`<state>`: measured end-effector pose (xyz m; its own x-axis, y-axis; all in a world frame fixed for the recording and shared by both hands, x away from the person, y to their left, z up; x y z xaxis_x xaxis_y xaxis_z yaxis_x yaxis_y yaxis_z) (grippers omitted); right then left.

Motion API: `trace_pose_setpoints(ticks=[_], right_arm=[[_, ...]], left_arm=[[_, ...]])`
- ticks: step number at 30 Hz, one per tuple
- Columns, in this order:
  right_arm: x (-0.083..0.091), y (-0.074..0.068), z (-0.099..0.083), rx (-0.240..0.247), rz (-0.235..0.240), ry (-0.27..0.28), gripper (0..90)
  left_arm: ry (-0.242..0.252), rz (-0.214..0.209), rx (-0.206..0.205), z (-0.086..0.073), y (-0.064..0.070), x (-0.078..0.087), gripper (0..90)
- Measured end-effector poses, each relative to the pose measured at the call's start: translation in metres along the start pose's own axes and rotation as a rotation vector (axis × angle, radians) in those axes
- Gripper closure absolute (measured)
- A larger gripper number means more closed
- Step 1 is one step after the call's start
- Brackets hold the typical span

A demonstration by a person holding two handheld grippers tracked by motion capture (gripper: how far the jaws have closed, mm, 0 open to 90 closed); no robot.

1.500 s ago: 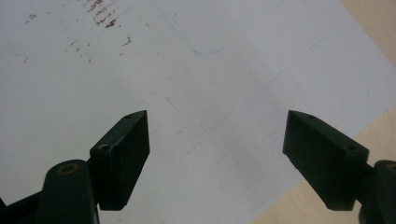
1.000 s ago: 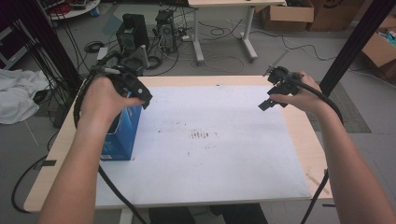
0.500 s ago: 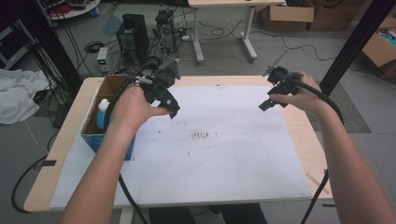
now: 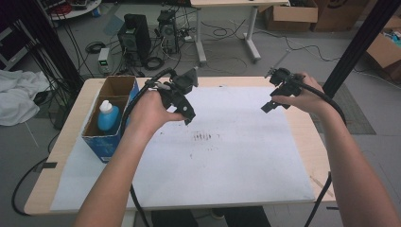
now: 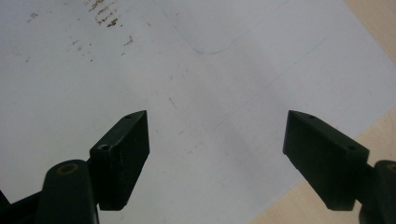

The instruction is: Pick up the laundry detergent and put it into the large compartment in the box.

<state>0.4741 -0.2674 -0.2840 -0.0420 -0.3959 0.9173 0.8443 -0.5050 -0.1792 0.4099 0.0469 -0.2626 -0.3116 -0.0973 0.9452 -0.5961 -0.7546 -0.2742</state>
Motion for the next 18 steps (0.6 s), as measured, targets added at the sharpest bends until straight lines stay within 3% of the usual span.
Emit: trace_pose_setpoints(ticks=[18], right_arm=[[-0.0013,-0.0016,-0.0006,0.000,0.002,-0.005,22.8]], left_arm=[[0.000,-0.002,-0.014,0.0011,0.0069,-0.0014,15.6]])
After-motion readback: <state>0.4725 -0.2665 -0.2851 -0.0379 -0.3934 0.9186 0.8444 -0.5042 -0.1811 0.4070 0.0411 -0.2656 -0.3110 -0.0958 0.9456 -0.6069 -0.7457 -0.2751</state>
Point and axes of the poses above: each handheld gripper's, and its own axes: x roughly backward along the jaws, z roughly out of its top, y roughly to its right, the point moved 2 cm from there along -x, roughly forward along the jaws, and after that the axes turned 12 degrees about z, right-handed, at the moved point
